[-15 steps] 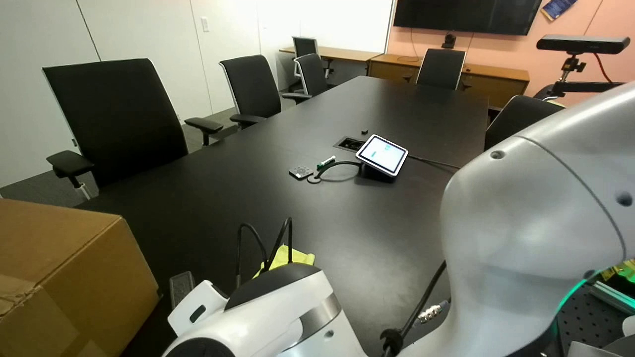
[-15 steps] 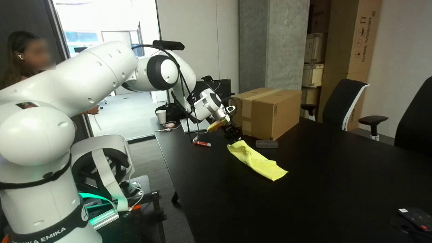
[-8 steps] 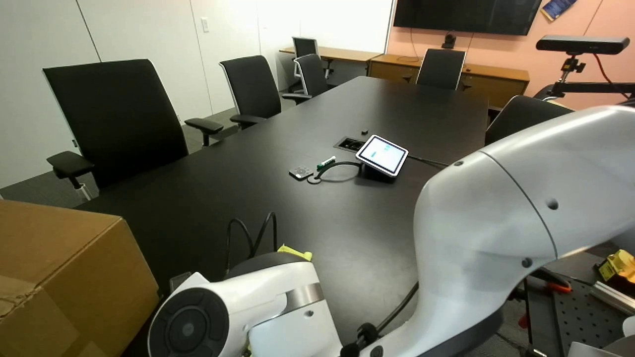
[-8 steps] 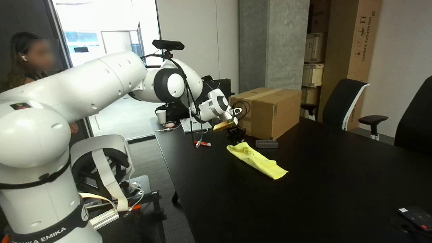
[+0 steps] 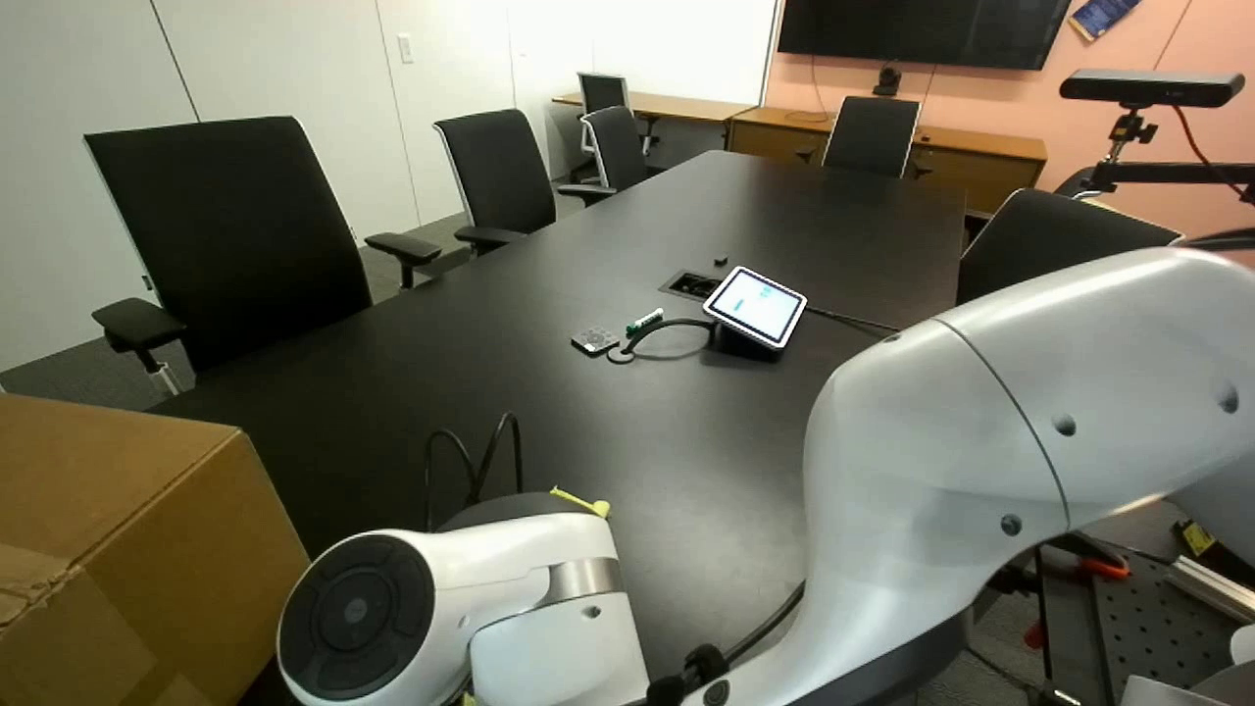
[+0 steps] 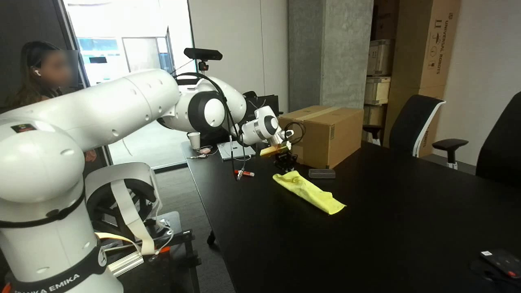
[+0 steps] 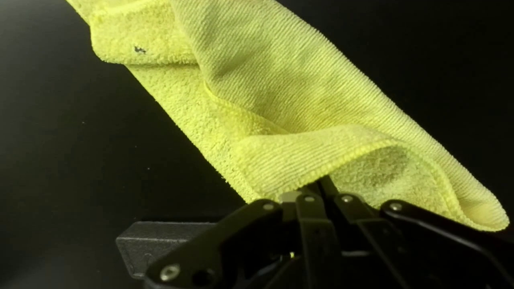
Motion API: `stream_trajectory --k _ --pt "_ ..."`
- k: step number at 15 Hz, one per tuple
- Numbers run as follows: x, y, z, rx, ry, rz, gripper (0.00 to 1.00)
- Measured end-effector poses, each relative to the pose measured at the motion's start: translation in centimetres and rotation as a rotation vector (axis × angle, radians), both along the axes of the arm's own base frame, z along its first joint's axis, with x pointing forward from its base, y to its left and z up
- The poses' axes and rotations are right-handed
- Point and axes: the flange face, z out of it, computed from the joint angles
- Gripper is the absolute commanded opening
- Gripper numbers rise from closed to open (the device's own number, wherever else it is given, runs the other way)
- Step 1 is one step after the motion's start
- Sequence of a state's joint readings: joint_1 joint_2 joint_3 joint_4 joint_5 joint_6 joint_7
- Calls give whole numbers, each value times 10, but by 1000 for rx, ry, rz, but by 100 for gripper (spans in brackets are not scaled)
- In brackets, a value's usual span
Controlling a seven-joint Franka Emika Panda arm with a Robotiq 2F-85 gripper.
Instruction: Fold the yellow towel in half
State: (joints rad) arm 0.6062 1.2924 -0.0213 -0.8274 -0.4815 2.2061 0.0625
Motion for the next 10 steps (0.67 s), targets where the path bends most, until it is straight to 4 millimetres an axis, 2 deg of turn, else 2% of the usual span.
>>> stream_trajectory --k 2,5,10 --pt "5 1 3 11 -18 -5 31" --pt "14 4 17 66 -43 -38 52" --pt "32 11 82 218 -81 -115 90"
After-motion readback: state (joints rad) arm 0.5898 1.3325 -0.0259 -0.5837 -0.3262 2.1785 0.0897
